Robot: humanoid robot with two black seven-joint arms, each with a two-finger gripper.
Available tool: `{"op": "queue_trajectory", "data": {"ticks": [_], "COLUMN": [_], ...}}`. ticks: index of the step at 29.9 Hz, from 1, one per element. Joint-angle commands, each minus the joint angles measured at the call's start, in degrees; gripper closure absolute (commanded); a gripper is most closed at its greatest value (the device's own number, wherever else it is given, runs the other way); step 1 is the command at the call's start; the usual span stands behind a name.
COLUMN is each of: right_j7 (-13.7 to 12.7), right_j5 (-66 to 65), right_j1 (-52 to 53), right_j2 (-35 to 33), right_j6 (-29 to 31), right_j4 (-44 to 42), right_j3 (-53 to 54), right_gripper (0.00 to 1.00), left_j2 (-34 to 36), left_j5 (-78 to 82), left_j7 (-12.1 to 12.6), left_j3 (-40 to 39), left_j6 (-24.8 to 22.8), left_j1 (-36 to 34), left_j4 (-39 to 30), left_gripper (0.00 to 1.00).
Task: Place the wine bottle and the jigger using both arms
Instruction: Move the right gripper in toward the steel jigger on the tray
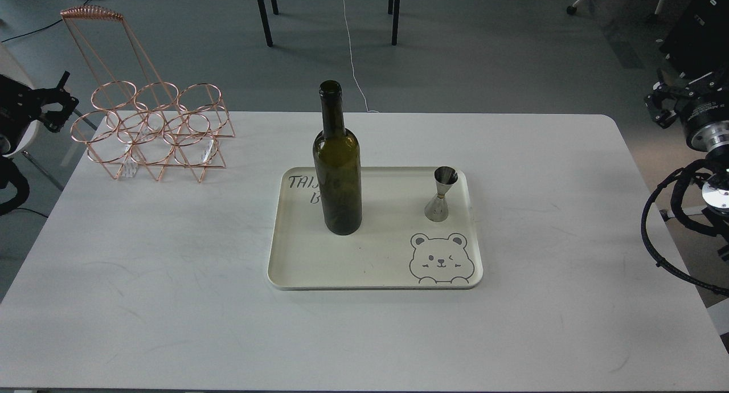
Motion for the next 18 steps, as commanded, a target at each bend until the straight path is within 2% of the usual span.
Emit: {"op": "queue_trajectory", "data": {"ticks": [1, 7, 10, 14, 18], "right_j7": [0.46, 0.11, 0.55, 0.72, 0.81], "right_j5": [-0.09, -1.05, -5.17, -12.37, -24.32], "right_j1": [-0.31, -0.58, -0.49, -0.58, -0.67], "right_j2": [0.48, 0.31, -1.1, -7.5, -12.69], "right_j6": [0.04, 0.39, 0.3, -0.57, -4.35], "right_j4": [-0.02, 1.3, 4.62, 12.62, 20.88], "right_j3": [-0.36, -2.11, -6.33, -7.21, -7.13], "right_gripper": [0.01, 0.01, 0.01, 0.01, 0.01], "left_j2": [0.5, 0.67, 0.67, 0.67, 0.85], "left_j5": [0.0, -0.18, -0.18, -0.27, -0.27], "left_j7": [0.01, -0.34, -2.54, -3.33, -3.33], "left_j3": [-0.03, -0.29, -0.56, -0.47, -0.56], "left_j6": [0.26, 0.52, 0.61, 0.52, -0.09], "left_j1": [-0.08, -0.17, -0.17, -0.17, -0.17], "left_j4": [0.0, 0.0, 0.0, -0.09, -0.09], "left_gripper": [0.02, 0.02, 0.02, 0.02, 0.02]}}
